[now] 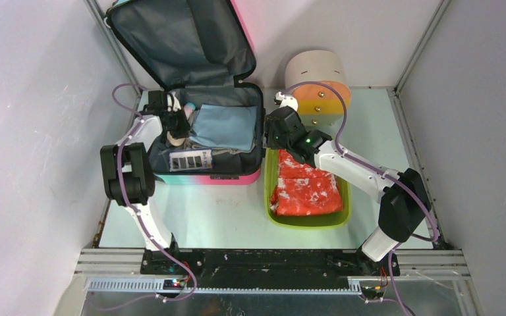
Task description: Open, take out, and arrange the luggage
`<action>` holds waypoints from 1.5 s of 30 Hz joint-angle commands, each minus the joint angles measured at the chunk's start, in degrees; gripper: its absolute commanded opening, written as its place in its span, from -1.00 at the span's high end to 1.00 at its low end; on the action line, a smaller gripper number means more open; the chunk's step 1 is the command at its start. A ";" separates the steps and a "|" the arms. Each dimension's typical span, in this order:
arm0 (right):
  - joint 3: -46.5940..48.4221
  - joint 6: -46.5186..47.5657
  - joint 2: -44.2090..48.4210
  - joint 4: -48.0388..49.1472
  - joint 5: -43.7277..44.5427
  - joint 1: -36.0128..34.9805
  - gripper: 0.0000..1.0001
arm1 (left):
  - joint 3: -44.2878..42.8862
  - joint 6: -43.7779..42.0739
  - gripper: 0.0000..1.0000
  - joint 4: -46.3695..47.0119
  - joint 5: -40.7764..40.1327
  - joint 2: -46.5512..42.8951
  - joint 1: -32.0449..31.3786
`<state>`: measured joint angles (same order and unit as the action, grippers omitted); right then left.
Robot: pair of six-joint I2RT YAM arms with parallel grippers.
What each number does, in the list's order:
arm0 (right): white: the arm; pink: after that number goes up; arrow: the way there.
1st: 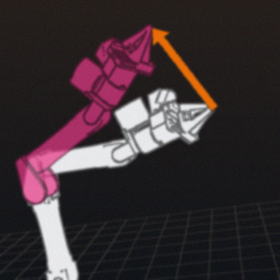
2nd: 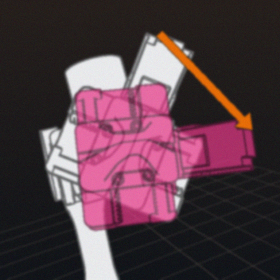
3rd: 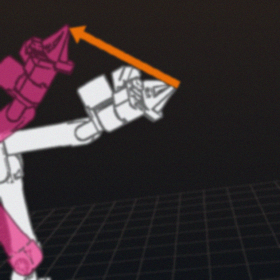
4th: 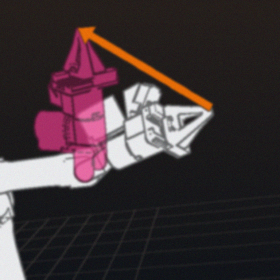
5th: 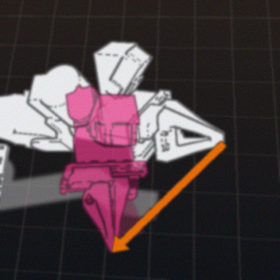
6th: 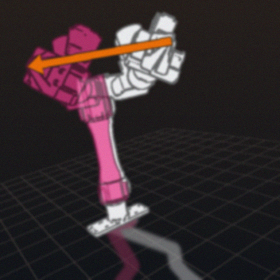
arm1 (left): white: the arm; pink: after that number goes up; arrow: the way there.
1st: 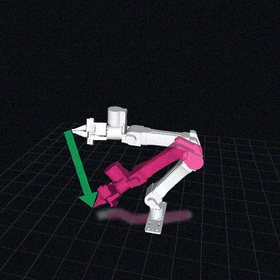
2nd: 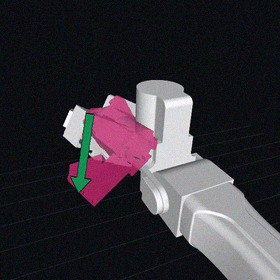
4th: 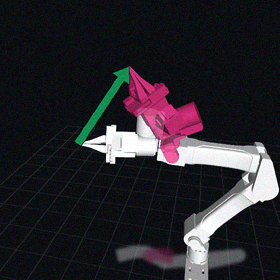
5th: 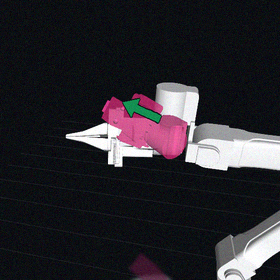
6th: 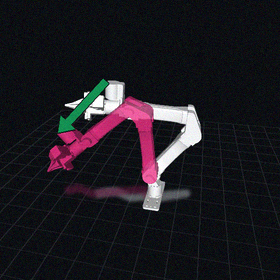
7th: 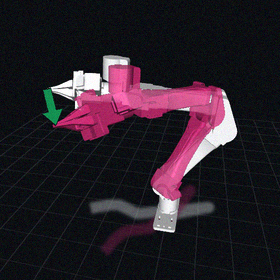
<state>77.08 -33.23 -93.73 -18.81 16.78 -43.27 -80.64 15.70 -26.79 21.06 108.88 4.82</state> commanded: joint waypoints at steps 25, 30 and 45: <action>1.29 0.90 3.54 1.64 -1.01 -0.34 0.12 | 2.41 3.23 1.00 -6.88 -11.10 -14.74 -2.12; 1.27 -0.04 4.37 4.23 -1.77 -0.46 0.13 | 5.93 3.18 1.00 -7.13 -12.81 -19.16 -1.99; 37.77 1.56 -26.42 -9.17 -1.09 -1.90 0.10 | 19.06 3.27 1.00 -2.49 -10.88 -23.43 -1.27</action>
<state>109.49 -33.43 -113.78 -21.58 14.41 -44.71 -62.81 19.46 -31.07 9.80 87.24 2.72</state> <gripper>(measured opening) 0.444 0.008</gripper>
